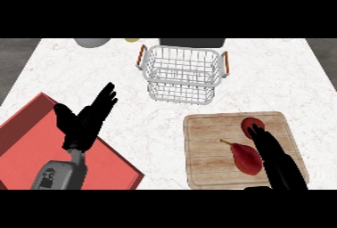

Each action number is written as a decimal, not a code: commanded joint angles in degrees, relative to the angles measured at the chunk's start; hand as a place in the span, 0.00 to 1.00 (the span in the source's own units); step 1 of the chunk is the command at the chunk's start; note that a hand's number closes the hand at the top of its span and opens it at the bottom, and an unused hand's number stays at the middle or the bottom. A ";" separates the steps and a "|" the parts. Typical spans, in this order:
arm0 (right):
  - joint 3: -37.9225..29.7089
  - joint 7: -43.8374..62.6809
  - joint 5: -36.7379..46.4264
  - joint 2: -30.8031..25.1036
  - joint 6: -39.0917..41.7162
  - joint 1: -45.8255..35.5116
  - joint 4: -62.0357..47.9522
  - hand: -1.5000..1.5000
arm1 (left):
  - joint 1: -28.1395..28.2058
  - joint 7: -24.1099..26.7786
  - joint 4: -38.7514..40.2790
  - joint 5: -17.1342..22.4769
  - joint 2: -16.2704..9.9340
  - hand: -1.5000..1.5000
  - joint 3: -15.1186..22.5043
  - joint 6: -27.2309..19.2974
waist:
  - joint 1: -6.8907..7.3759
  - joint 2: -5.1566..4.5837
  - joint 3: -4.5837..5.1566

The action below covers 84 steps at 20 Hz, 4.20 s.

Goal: Pick the pear from the cutting board and place it in the tiered basket

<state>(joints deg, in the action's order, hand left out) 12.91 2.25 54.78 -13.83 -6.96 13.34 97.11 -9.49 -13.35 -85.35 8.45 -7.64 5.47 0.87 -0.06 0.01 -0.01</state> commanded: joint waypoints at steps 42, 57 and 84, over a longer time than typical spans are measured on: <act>10.38 36.92 14.94 13.72 1.28 7.86 11.57 1.00 | 1.88 -0.10 0.10 -2.22 1.42 0.50 -3.54 2.44 | -0.82 0.37 0.10; 31.49 65.64 32.96 13.82 21.69 -14.14 48.42 1.00 | 1.37 0.61 -0.06 -3.58 2.50 0.50 -2.14 2.49 | 0.33 0.03 0.20; -10.15 62.23 8.72 13.81 15.91 -71.87 -7.87 1.00 | -0.75 0.44 0.68 -2.39 1.79 0.50 -3.05 4.97 | 1.99 -0.52 0.10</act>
<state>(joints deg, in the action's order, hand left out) 6.99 61.86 64.36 -0.29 15.19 -52.41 100.71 -10.43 -14.75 -85.82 5.26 -4.55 3.64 4.08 2.09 -0.35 0.11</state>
